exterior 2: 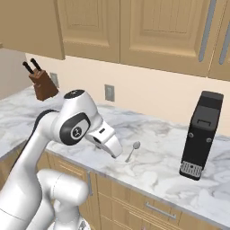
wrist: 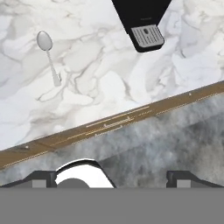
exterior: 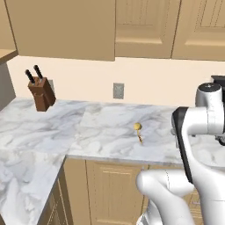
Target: Organize the utensils by type. Pick up the wooden spoons from the counter and place them in the open cabinet. Then pick up the metallic utensils from the counter and place them in the open drawer.
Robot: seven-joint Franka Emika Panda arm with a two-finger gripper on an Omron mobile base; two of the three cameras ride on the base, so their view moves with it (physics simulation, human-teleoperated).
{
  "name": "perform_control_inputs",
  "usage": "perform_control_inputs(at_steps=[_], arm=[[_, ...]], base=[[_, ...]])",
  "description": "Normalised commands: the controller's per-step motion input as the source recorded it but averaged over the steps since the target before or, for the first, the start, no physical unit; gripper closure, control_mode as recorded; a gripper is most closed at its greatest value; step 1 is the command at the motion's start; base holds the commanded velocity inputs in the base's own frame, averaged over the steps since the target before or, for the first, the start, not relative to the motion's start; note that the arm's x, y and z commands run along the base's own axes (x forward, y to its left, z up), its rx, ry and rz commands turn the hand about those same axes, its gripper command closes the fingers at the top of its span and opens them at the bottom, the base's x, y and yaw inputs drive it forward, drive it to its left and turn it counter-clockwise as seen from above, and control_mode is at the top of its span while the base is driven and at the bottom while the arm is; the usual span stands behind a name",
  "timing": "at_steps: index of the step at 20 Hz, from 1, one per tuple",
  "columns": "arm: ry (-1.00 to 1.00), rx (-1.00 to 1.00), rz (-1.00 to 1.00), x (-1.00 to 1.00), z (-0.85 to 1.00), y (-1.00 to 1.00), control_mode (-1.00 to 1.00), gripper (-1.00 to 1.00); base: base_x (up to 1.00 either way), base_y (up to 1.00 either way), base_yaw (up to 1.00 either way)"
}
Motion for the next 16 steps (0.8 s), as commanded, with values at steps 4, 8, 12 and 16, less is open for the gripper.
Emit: perform_control_inputs(at_steps=[4,8,12,16], arm=[[0.0,0.0,0.0,0.0,0.0,0.0,1.0,-1.0],[0.0,0.0,0.0,0.0,0.0,0.0,1.0,-1.0],[0.0,0.0,0.0,0.0,0.0,0.0,1.0,-1.0],[0.0,0.0,0.0,0.0,0.0,0.0,1.0,-1.0]], base=[[0.23,0.0,0.03],[0.42,-0.16,0.12],[0.28,-0.39,0.0],[0.34,-0.26,-0.06]])
